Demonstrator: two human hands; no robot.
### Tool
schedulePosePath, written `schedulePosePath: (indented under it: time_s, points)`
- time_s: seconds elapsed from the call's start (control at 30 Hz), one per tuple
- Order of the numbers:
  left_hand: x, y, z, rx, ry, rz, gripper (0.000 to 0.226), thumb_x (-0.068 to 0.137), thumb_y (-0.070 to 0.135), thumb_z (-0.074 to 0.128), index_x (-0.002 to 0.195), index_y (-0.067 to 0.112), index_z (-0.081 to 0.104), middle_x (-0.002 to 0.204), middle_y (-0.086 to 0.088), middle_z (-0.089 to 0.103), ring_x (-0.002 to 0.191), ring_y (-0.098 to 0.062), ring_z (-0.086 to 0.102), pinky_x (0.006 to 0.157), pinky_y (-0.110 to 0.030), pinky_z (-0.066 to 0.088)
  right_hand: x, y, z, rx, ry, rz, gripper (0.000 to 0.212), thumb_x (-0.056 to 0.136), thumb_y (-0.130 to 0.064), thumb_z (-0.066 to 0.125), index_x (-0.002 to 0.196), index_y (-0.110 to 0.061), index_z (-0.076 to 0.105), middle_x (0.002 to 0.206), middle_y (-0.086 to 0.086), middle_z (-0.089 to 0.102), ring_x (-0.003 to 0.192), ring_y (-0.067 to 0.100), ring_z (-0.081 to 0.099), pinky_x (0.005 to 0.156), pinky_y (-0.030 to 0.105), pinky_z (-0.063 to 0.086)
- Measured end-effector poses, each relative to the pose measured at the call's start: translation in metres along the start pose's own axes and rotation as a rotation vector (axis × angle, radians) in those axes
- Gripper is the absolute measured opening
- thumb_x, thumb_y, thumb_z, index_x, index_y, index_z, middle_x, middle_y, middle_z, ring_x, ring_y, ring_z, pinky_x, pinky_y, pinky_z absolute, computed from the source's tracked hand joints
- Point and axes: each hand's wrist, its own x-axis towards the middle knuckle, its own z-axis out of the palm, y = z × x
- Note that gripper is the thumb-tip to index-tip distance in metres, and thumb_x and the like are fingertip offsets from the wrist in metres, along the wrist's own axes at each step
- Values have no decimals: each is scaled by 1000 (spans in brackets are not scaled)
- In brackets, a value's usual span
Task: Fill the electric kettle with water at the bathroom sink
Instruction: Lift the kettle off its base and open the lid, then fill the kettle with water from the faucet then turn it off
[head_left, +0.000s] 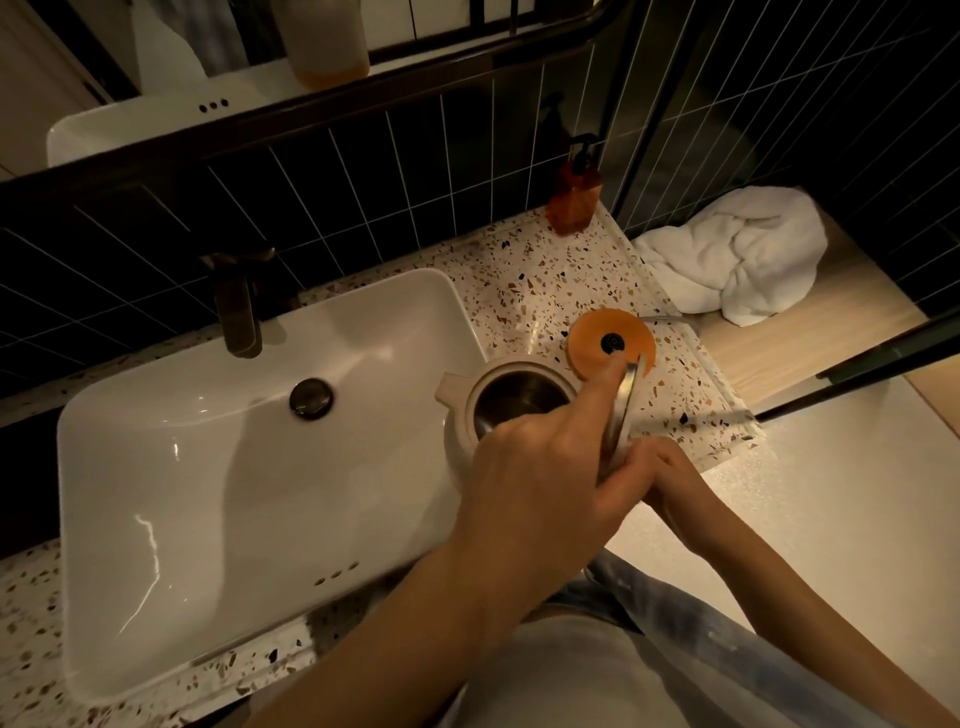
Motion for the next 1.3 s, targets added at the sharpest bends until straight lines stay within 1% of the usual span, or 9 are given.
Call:
schedulePosePath:
  time_s: [0.07,0.17,0.3,0.53,0.77,1.03,1.1,1.2,1.3]
  points:
    - [4,-4,-6,-122,-42,-76,59,92,53,46,142,23,48,96,1,76,78,-6,70,69,-29,60,-1,1,-1,-3,12,-3,66,75,-63,63,77,2,68,83,47,51,77,56,55,78,58,50]
    - [6,-25,-13,-296,17,-206,47,92,52,41,134,34,50,99,10,72,86,-4,69,76,-28,60,1,7,-3,9,-60,8,89,80,-66,58,82,23,56,78,46,50,75,60,50,77,62,46]
    - [1,-69,-15,-154,203,-300,38,94,24,59,132,24,57,127,5,62,115,-1,54,99,-11,41,2,8,-3,44,-78,-5,81,81,-57,56,77,23,56,68,39,48,58,35,44,66,35,41]
    - [-4,-109,-6,-627,51,-811,39,94,31,59,132,24,58,128,4,63,121,-14,56,101,-29,44,0,-1,0,90,-84,43,35,75,-42,54,55,-20,73,55,2,62,54,8,54,60,16,47]
    - [-13,-112,5,-905,149,-836,27,96,28,54,117,21,69,108,4,75,110,-17,65,101,-34,46,4,-1,1,183,-60,35,33,80,-25,58,52,-12,69,52,3,58,52,9,56,59,16,49]
    - [-22,-127,-15,-988,391,-852,53,76,43,65,127,32,60,125,6,66,117,-13,61,103,-36,47,44,-19,36,273,-151,0,78,71,-50,74,69,25,48,70,47,40,65,46,44,67,34,42]
    - [-25,-137,-29,-996,443,-852,54,73,45,67,125,34,61,127,6,66,120,-13,60,107,-40,44,59,-28,53,242,-186,37,58,73,-41,72,61,15,58,66,39,48,64,48,46,70,36,40]
    - [-33,-171,-56,-983,600,-881,54,73,43,68,126,34,60,127,8,66,121,-11,59,108,-38,43,100,-48,97,153,-290,81,30,67,-37,65,49,-14,70,53,-2,60,55,11,55,68,31,43]
    - [-39,-206,-71,-975,705,-908,48,88,29,64,135,31,54,127,9,66,121,-9,59,106,-33,44,132,-60,134,101,-364,105,28,65,-43,74,58,-16,75,60,-2,68,60,13,62,69,29,51]
